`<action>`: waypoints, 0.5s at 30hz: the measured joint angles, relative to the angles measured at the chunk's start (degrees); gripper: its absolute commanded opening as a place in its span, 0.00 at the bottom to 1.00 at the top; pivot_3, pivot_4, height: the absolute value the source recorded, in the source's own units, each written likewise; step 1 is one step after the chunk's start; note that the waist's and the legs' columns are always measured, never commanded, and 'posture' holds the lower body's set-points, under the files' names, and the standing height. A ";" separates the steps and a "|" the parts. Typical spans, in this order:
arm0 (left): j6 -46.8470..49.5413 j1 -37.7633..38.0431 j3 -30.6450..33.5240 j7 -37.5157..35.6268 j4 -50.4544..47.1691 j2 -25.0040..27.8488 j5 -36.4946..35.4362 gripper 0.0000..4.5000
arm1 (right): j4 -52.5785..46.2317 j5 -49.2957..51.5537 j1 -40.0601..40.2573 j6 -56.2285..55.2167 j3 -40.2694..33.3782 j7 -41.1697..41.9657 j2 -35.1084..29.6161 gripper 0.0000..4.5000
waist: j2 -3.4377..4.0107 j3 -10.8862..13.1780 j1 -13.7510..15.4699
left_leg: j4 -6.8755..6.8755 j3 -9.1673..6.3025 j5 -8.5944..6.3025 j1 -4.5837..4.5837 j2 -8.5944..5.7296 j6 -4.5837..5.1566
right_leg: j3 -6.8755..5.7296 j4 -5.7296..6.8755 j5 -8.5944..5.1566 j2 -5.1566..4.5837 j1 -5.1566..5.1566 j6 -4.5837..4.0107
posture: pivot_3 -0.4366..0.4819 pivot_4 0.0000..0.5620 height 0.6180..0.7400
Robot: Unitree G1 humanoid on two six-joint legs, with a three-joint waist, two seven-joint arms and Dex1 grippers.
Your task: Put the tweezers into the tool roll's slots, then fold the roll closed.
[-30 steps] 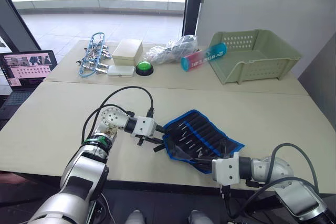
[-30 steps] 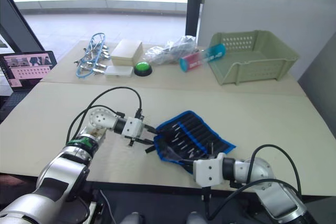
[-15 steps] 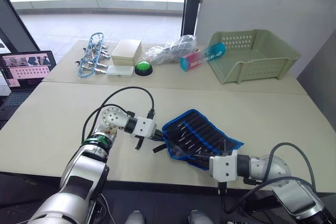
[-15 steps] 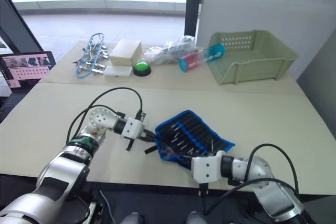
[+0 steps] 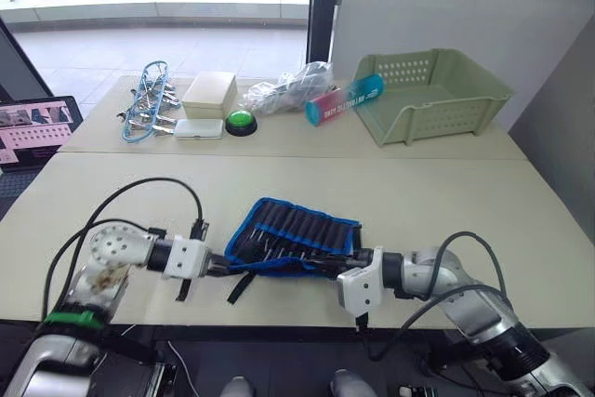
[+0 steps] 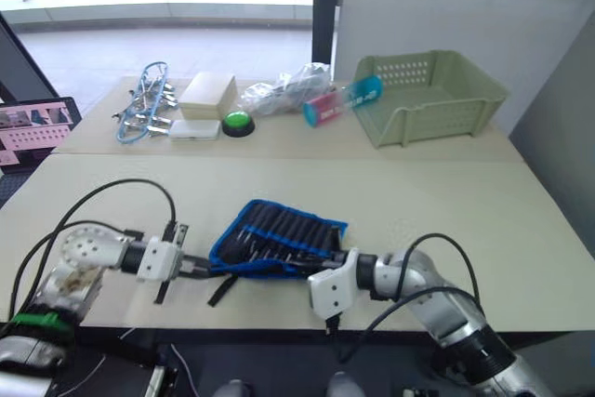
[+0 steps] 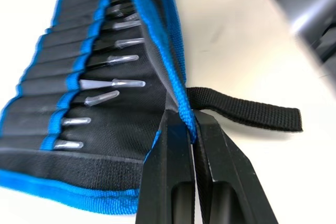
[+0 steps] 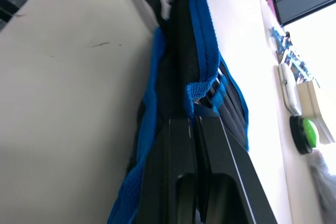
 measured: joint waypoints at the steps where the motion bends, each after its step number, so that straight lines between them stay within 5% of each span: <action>1: 2.89 3.08 0.84 2.25 -3.31 0.31 -0.28 0.01 | 0.29 -0.01 -0.03 -0.03 0.38 0.07 0.12 0.00 | 0.01 0.01 0.33 | 0.00 0.00 0.00 0.00 0.00 0.00 | 0.00 -0.02 0.00 0.00 0.00 0.00 | 0.48 0.27 1.00; 7: 18.72 6.66 2.24 14.31 -13.91 -1.84 -0.44 0.01 | 1.66 3.67 1.53 4.80 -0.14 2.32 -0.13 0.00 | 0.00 0.02 1.99 | 0.11 0.00 0.00 0.01 -0.04 0.00 | 0.01 -0.03 -0.01 0.00 0.06 0.00 | 0.48 0.27 1.00; 15: 25.77 2.43 1.79 20.30 -9.21 -5.37 0.14 0.01 | -3.72 14.63 2.52 21.92 -3.13 5.06 2.03 0.00 | 0.02 0.03 1.57 | 0.08 0.00 0.00 0.01 -0.03 0.00 | -0.01 0.05 -0.02 0.02 0.02 -0.03 | 0.48 0.27 1.00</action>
